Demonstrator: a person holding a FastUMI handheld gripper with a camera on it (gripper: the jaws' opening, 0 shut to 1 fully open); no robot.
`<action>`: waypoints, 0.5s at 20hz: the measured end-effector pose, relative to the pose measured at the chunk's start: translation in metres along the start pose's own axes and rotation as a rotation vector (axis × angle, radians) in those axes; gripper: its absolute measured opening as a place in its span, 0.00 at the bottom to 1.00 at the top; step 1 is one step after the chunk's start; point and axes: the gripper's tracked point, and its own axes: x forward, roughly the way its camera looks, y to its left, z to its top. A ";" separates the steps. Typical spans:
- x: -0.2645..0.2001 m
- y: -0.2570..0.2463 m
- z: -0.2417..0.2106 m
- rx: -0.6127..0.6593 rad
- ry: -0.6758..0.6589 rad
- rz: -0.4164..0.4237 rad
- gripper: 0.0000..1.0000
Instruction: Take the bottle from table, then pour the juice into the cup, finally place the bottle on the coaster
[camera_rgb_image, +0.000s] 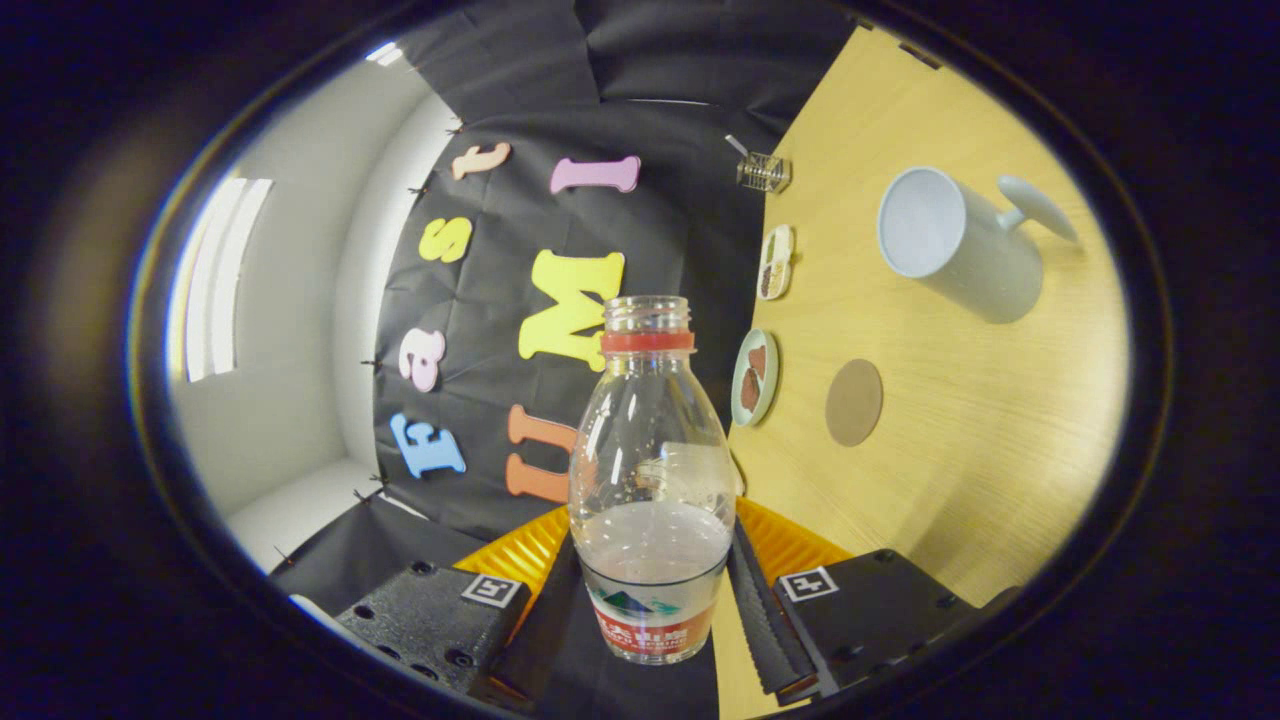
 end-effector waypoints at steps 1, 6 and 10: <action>-0.001 -0.002 0.003 0.025 -0.002 -0.005 0.79; -0.002 -0.001 0.017 0.117 -0.015 0.013 0.79; -0.005 -0.004 0.037 0.190 -0.045 0.007 0.79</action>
